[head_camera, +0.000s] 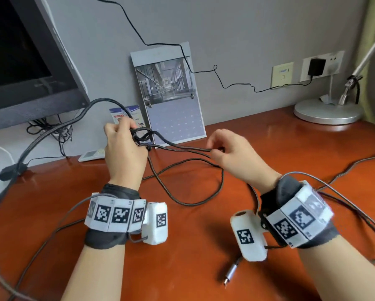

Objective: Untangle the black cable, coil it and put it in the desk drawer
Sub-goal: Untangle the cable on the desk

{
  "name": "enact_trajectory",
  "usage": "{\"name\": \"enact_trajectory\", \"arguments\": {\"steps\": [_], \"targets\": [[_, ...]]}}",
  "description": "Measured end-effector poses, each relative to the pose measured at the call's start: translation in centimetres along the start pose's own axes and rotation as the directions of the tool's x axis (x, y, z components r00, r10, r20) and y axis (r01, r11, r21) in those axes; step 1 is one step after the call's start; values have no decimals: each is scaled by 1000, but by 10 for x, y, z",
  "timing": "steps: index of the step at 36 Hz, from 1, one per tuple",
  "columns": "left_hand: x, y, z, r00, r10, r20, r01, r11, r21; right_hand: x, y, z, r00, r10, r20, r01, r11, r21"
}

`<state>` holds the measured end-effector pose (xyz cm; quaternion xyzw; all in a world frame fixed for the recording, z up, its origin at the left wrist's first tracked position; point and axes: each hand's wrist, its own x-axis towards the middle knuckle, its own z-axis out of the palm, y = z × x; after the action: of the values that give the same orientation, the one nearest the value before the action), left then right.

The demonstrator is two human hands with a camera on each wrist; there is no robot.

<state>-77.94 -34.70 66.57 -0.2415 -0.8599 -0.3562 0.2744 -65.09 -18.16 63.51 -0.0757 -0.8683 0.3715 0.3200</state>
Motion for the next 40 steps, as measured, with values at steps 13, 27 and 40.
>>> {"name": "enact_trajectory", "arguments": {"steps": [13, 27, 40], "targets": [[10, -10, -13, 994, -72, -84, 66, 995, -73, 21, -73, 62, 881, -406, 242, 473, 752, -459], [11, -10, -13, 995, -37, -93, 26, 993, -116, 41, -63, 66, 896, -112, 430, 134, 991, -22], [19, -63, 1, 972, -234, 30, 235, 972, -10, 41, -67, -55, 959, -242, 149, 278, 908, -313]]}}
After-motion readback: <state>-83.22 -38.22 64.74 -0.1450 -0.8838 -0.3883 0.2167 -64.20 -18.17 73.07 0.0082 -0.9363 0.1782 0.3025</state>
